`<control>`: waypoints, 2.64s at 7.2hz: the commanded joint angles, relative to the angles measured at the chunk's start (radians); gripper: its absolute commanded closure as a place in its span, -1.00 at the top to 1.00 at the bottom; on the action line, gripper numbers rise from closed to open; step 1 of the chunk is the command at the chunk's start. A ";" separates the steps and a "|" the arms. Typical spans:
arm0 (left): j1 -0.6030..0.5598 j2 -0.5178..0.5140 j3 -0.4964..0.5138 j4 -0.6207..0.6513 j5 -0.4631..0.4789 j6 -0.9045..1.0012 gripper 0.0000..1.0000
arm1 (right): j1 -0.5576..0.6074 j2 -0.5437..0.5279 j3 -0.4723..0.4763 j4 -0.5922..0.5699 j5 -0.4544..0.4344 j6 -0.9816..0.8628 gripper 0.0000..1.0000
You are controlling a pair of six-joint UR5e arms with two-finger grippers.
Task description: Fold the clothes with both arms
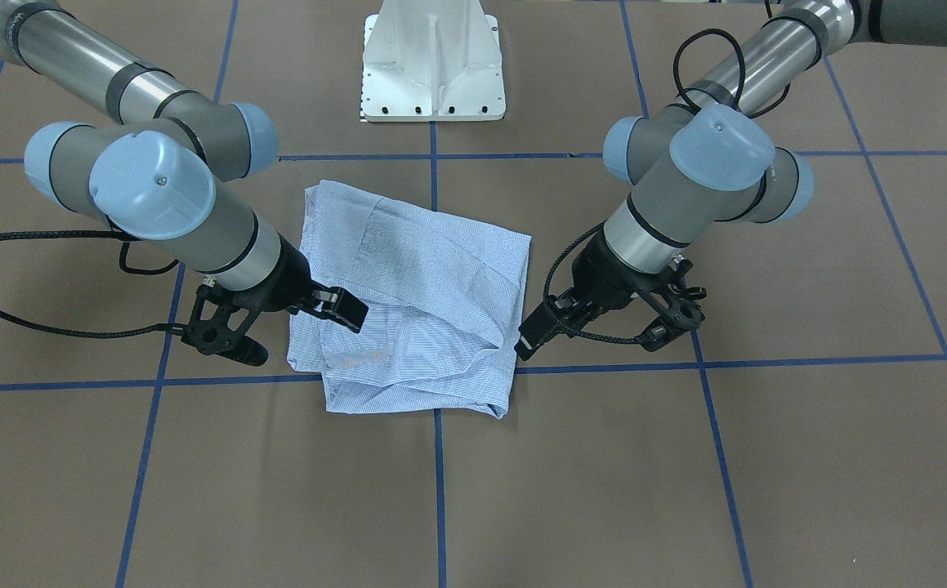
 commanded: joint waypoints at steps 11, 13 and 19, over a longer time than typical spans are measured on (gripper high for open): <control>-0.003 0.010 0.001 -0.003 -0.005 0.035 0.97 | -0.136 -0.123 -0.044 0.283 -0.052 -0.543 0.31; -0.003 0.011 0.001 -0.003 -0.005 0.035 0.97 | -0.136 -0.123 -0.047 0.282 -0.035 -0.542 -0.25; -0.004 0.008 -0.004 -0.002 -0.017 0.034 0.97 | -0.074 -0.123 -0.036 0.279 0.024 -0.531 -1.00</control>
